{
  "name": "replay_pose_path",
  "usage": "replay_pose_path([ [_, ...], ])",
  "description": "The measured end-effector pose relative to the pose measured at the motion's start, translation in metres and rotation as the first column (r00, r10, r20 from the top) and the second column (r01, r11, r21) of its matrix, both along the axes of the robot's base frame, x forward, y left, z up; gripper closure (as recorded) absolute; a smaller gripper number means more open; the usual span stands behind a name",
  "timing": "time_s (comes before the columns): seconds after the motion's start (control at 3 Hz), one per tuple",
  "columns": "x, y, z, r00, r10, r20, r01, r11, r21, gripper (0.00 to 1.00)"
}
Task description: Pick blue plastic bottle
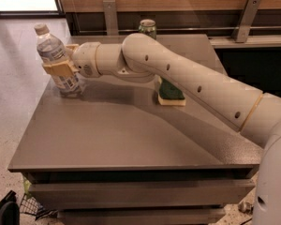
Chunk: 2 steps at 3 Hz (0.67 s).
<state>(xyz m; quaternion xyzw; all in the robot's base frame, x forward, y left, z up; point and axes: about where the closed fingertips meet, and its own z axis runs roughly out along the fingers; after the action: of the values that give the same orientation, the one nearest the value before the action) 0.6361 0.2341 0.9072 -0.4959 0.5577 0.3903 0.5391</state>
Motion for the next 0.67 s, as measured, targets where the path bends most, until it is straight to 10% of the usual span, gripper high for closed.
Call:
replay_pose_path([
  [0.67, -0.004, -0.010, 0.051, 0.9983, 0.051, 0.030, -0.050, 0.999, -0.011, 1.00],
])
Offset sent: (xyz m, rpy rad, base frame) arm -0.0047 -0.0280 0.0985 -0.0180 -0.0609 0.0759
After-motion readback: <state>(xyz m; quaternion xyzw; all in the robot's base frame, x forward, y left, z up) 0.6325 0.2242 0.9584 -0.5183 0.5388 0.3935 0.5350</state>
